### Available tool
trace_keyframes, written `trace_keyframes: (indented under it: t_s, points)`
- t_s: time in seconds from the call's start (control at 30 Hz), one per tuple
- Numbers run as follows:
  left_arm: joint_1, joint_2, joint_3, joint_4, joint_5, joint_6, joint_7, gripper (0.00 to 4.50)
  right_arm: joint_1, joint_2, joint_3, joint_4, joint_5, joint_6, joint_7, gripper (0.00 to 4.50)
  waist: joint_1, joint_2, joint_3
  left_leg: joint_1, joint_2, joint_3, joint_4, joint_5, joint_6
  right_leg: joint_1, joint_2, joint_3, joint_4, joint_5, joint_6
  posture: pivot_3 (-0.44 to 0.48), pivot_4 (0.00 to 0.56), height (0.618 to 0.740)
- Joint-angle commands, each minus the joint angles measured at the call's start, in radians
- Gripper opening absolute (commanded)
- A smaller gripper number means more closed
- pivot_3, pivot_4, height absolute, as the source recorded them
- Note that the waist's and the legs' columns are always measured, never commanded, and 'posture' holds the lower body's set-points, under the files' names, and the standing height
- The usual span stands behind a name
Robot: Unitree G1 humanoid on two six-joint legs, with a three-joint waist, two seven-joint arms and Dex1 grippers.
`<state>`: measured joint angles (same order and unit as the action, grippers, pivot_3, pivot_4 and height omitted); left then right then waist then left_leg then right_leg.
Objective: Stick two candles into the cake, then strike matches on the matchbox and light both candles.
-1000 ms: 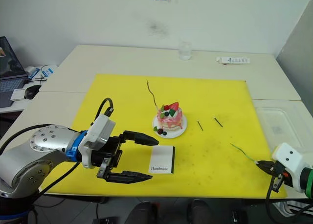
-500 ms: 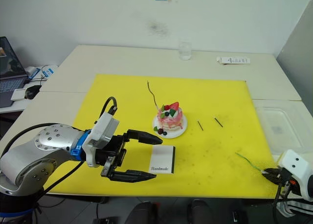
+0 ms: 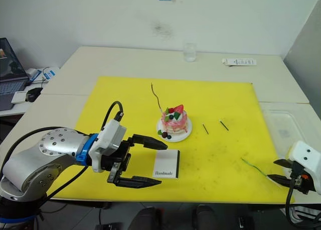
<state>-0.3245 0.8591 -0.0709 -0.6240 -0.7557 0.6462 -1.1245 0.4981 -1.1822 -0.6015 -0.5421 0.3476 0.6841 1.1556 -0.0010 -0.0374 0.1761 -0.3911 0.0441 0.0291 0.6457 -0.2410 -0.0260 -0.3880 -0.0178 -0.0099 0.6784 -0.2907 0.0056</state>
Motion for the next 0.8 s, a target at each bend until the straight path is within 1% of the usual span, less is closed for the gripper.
trace_keyframes:
  t_s: [0.03,0.1,0.17,0.3,0.47,0.57,0.77,0.8]
  points:
    - [0.003,-0.008,-0.011,-0.031,0.024,-0.025,0.01,4.5,-0.027,-0.111,0.054,-0.048,-0.036,0.191,-0.034,2.47,0.0,0.0,0.0,0.0,0.0,0.0,0.0,0.0,0.0,0.0,0.0,0.0,0.0,0.0,0.0,0.0,0.15,0.74]
    - [0.011,-0.015,-0.017,-0.044,0.032,-0.028,0.021,4.5,-0.09,-0.155,0.122,-0.038,-0.031,0.276,-0.08,2.47,0.0,-0.001,0.0,0.0,0.0,0.0,0.0,0.0,0.0,0.0,0.0,0.0,0.0,0.0,0.0,0.0,0.15,0.74]
    - [0.02,-0.019,-0.023,-0.053,0.04,-0.03,0.027,4.5,-0.133,-0.175,0.17,-0.031,-0.02,0.309,-0.089,2.47,0.001,-0.001,0.0,-0.001,-0.001,0.0,0.001,0.0,0.0,0.0,0.0,0.0,0.0,0.0,0.0,0.0,0.15,0.74]
    - [0.037,-0.027,-0.034,-0.066,0.059,-0.039,0.041,4.5,-0.215,-0.19,0.296,-0.008,-0.037,0.309,-0.126,2.47,0.0,-0.001,0.0,-0.001,0.0,0.0,0.0,0.0,0.0,-0.001,0.0,0.0,-0.001,0.0,0.0,0.0,0.15,0.74]
    - [0.036,-0.04,-0.043,-0.069,0.065,-0.041,0.057,4.5,-0.299,-0.198,0.421,0.02,-0.059,0.291,-0.153,2.47,0.0,0.0,0.0,-0.001,0.0,0.0,0.001,0.0,0.0,-0.001,0.0,0.0,-0.001,0.0,0.0,0.0,0.15,0.74]
    - [0.035,-0.049,-0.045,-0.07,0.065,-0.041,0.063,4.5,-0.328,-0.196,0.458,0.028,-0.064,0.294,-0.154,2.47,0.0,0.0,0.0,-0.001,0.0,0.0,0.001,0.0,0.0,-0.001,0.0,0.0,-0.001,0.0,0.0,0.0,0.15,0.74]
    - [0.045,-0.051,-0.02,-0.103,-0.022,-0.017,0.046,4.5,-0.351,-0.193,0.486,0.043,-0.057,0.308,-0.155,2.47,0.0,0.0,0.0,-0.001,0.0,0.0,0.001,0.0,0.0,-0.001,0.0,0.0,-0.001,0.0,0.0,0.0,0.15,0.74]
    - [0.046,-0.047,-0.021,-0.105,-0.025,-0.02,0.043,4.5,-0.353,-0.193,0.489,0.043,-0.057,0.309,-0.155,2.13,0.0,0.0,0.0,-0.001,0.0,0.0,0.001,0.0,0.0,-0.001,-0.001,0.0,-0.001,0.0,0.0,0.0,0.15,0.74]
